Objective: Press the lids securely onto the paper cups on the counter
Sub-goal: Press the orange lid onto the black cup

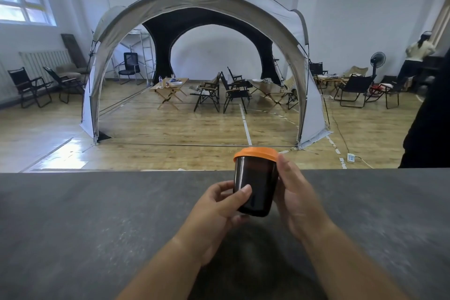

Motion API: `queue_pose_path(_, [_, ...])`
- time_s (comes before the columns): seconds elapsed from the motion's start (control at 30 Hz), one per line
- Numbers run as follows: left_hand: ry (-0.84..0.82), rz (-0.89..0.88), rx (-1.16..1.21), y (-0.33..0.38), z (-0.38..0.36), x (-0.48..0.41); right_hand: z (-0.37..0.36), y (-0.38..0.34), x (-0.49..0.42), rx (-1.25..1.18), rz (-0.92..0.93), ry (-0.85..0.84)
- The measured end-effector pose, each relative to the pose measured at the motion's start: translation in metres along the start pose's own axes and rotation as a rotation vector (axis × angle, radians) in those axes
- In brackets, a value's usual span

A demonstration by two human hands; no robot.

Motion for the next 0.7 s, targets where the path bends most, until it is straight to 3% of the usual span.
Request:
queue_pose_path(0.07, [-0.007,-0.002,-0.032,-0.002,0.0,-0.001,0.001,-0.003,0.0,-0.015,0.015,0.003])
queue_pose_path(0.23, [-0.124,0.036,-0.035,-0.004,-0.006,0.0,0.003,0.004,0.002,-0.098,-0.174,-0.072])
queue_pose_path(0.43, [0.067,-0.153,-0.223,0.004,0.005,-0.002,0.001,-0.001,0.002,0.025,-0.024,-0.01])
queue_pose_path(0.57, [-0.043,-0.026,-0.136,0.0,-0.001,0.0,0.004,-0.004,0.002,-0.075,-0.074,0.017])
queue_pose_path(0.7, [-0.079,0.012,-0.074,-0.003,0.002,-0.005,0.004,0.003,0.003,-0.053,-0.208,-0.064])
Point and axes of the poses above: each hand's wrist, its own x-axis away from the middle knuckle, its own z-axis out of the back of the hand, y = z × x, the point moved 6 cm from there along -x, towards the middle knuckle, and after that the axes turned 10 degrees about y, right-handed, at the moved point
